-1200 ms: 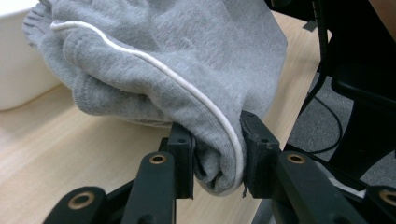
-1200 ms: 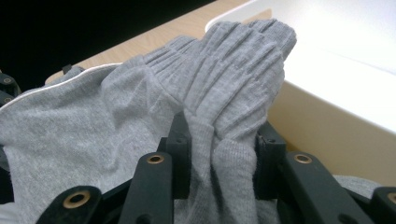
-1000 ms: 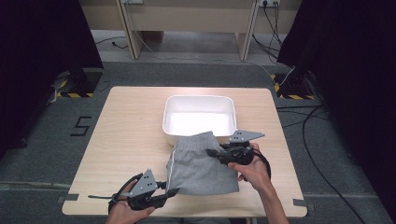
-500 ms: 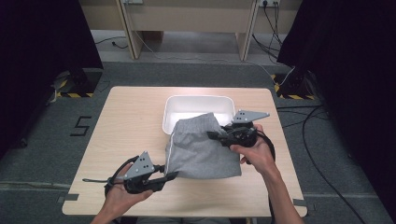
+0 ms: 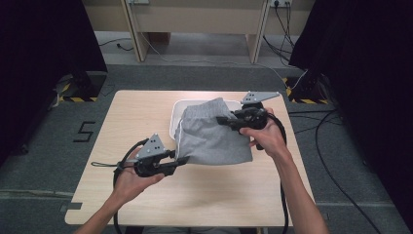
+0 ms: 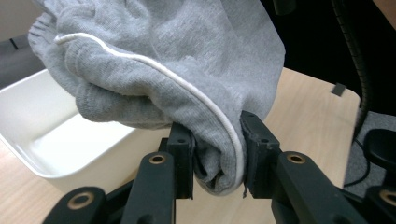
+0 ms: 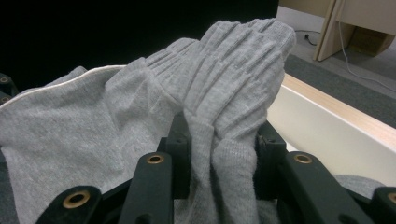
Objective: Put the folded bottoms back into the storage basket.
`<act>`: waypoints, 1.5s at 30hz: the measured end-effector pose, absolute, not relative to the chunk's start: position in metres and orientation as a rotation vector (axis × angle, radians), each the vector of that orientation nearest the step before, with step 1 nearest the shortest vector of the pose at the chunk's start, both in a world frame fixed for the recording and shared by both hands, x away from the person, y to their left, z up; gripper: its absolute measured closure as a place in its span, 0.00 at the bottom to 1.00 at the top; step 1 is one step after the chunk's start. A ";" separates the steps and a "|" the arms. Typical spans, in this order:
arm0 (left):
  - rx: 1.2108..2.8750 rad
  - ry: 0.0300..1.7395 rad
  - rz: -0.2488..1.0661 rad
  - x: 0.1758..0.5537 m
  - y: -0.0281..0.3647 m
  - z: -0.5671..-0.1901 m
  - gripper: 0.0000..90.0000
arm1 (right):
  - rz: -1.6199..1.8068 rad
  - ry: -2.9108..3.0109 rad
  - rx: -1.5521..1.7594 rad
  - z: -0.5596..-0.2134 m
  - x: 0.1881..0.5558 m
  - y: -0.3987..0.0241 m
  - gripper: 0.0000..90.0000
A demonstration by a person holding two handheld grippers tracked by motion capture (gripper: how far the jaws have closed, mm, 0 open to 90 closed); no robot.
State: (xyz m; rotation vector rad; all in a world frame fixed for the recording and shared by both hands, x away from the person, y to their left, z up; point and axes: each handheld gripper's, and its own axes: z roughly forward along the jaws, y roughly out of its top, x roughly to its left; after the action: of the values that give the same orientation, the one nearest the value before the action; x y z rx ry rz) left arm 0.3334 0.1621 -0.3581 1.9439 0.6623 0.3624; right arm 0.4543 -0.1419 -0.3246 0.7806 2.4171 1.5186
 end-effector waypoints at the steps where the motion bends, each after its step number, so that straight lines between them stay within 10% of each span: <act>1: 1.942 0.669 0.364 0.337 0.162 -0.358 0.76 | 1.513 2.416 0.786 -0.324 0.458 -0.142 0.74; 45: 2.009 0.902 0.373 0.457 0.149 -0.410 0.76 | 1.333 2.456 0.995 -0.365 0.574 -0.124 0.74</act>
State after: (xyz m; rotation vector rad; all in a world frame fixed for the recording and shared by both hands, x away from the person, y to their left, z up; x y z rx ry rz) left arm 0.4572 0.1494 -0.4100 2.0085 0.9024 0.3729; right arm 0.5745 -0.1245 -0.3653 0.9946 2.4561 1.3335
